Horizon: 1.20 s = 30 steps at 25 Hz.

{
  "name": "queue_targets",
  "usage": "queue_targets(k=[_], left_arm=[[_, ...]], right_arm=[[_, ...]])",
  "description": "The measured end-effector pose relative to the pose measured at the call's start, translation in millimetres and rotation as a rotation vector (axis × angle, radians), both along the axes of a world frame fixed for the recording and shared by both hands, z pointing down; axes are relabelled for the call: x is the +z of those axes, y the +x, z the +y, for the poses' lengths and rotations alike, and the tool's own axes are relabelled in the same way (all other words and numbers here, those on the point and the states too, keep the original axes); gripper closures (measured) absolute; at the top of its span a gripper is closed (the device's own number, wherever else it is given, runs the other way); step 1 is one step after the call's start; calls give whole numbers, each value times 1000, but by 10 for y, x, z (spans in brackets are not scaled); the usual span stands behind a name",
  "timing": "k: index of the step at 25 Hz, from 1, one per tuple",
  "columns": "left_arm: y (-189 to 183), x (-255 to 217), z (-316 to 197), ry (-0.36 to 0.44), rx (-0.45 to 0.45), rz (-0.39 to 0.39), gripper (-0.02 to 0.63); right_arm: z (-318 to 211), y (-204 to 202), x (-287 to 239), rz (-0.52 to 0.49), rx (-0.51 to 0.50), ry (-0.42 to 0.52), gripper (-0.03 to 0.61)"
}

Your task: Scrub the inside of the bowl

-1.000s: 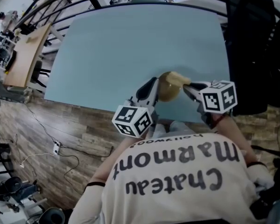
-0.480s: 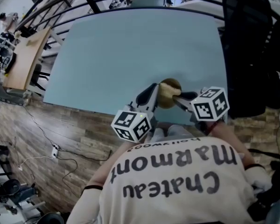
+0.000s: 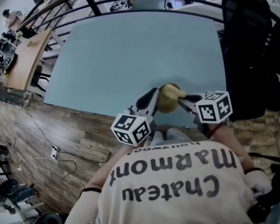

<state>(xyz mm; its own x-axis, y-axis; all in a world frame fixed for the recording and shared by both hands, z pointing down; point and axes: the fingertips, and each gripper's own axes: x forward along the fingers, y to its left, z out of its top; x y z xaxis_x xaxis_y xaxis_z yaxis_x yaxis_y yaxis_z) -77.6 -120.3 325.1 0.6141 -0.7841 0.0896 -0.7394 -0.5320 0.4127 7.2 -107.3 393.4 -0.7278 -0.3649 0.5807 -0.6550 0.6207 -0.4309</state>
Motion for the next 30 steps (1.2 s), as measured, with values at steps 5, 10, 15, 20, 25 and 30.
queue_targets(k=[5, 10, 15, 20, 25, 30], left_arm=[[15, 4, 24, -6, -1, -3, 597], [14, 40, 50, -18, -4, -6, 598], [22, 35, 68, -21, -4, -4, 598], [61, 38, 79, -23, -6, -2, 598], [86, 82, 100, -30, -1, 2, 598], [79, 115, 86, -42, -11, 12, 598]], right_arm=[[17, 80, 44, 13, 8, -5, 511], [51, 143, 100, 16, 23, -19, 511], [144, 6, -31, -50, -22, -12, 511], [305, -257, -22, -33, -133, 7, 511], [278, -148, 142, -18, -102, -25, 511], [217, -5, 207, -12, -61, -38, 511]])
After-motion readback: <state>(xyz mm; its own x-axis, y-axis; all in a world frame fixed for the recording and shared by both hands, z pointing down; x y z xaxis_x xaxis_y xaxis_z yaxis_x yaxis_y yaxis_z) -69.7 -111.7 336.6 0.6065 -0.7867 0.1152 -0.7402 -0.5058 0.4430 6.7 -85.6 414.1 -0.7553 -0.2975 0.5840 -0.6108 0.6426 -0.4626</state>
